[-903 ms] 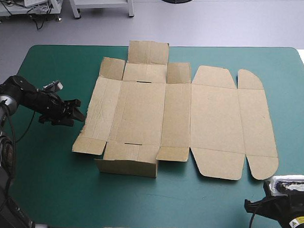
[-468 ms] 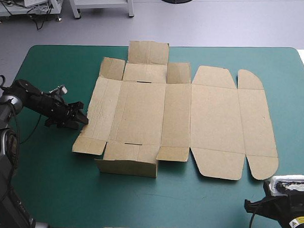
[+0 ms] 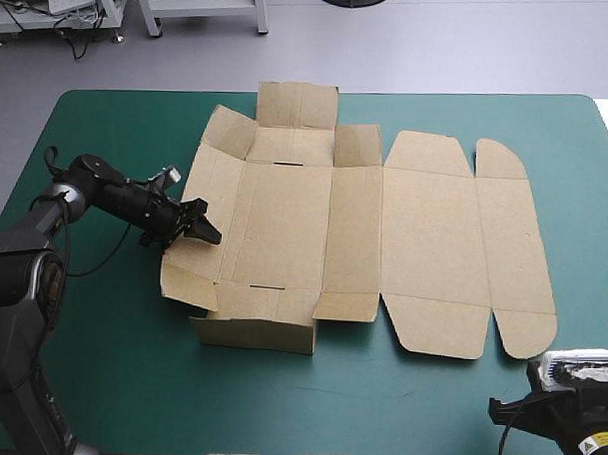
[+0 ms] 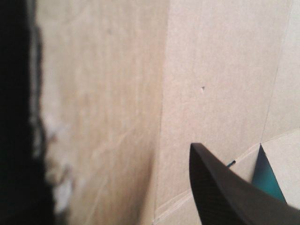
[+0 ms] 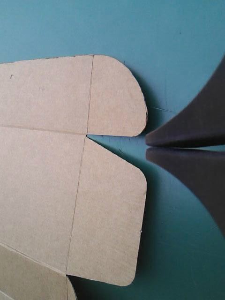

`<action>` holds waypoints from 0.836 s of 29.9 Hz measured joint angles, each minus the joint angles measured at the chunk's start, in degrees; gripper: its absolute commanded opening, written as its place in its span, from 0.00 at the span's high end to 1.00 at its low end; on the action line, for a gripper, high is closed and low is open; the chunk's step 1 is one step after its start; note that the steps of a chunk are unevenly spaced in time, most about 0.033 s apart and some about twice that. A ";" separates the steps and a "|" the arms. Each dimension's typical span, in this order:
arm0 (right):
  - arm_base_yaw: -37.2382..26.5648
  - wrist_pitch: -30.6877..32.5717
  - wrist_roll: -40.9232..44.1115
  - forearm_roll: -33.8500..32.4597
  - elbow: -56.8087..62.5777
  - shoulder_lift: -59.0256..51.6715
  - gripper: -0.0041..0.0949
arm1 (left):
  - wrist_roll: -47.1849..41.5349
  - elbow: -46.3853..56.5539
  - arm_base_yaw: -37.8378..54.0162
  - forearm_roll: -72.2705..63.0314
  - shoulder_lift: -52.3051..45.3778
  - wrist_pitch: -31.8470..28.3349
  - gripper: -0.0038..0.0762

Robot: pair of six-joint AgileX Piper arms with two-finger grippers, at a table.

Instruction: Fold the box

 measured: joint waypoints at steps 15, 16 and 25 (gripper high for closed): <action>0.00 0.00 0.00 0.00 0.00 0.00 0.96 | 0.00 -0.13 -2.50 3.16 -2.83 -1.74 0.97; 0.00 0.00 0.00 0.00 0.00 0.00 0.96 | -0.05 -0.56 -3.03 5.34 -3.95 -1.74 0.97; 0.00 0.00 0.00 0.00 0.00 0.00 0.96 | 1.04 -9.84 -7.48 21.03 -20.71 0.58 0.97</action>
